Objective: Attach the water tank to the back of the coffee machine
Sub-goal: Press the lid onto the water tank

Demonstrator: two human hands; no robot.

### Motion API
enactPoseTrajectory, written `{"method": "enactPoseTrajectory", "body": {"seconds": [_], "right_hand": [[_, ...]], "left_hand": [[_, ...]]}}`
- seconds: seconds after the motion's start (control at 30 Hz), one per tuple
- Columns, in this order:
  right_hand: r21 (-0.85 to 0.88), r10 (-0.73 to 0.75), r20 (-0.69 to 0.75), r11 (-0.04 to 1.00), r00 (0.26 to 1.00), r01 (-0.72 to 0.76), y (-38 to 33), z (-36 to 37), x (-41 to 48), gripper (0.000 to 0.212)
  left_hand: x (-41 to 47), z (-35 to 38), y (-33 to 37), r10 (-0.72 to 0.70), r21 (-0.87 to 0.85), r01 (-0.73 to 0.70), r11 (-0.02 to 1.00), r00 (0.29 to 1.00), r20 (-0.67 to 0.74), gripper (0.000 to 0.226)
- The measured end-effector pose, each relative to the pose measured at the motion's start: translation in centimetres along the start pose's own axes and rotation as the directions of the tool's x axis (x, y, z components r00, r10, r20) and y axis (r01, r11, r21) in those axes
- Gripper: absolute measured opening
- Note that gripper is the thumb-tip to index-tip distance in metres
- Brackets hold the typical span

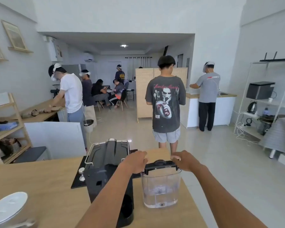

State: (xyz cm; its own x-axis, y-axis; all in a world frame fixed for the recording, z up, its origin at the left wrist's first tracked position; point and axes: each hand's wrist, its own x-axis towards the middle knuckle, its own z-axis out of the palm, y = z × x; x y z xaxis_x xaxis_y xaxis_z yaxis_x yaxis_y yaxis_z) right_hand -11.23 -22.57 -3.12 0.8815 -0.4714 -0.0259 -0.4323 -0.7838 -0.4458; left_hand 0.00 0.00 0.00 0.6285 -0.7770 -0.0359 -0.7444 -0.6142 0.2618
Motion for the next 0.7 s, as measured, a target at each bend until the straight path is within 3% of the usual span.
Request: {"method": "enactPoseTrajectory", "body": {"seconds": [0.27, 0.47, 0.7], "right_hand": [[0.037, 0.055, 0.041, 0.998, 0.998, -0.056, 2.8, 1.6, 0.9, 0.051], [0.140, 0.024, 0.061, 0.990, 0.998, -0.032, 3.4, 2.7, 1.6, 0.048], [0.272, -0.007, 0.015, 0.962, 1.000, 0.002, 3.1, 3.2, 1.6, 0.053]], "left_hand": [[2.7, 3.8, 0.3, -0.181, -0.113, 0.197, 0.974, 0.974, 0.140, 0.043], [3.9, 4.5, 0.8, -0.271, -0.183, 0.299, 0.936, 0.948, 0.167, 0.049], [4.4, 4.6, 0.7, -0.353, -0.457, 0.350, 0.818, 0.932, 0.081, 0.061]]}}
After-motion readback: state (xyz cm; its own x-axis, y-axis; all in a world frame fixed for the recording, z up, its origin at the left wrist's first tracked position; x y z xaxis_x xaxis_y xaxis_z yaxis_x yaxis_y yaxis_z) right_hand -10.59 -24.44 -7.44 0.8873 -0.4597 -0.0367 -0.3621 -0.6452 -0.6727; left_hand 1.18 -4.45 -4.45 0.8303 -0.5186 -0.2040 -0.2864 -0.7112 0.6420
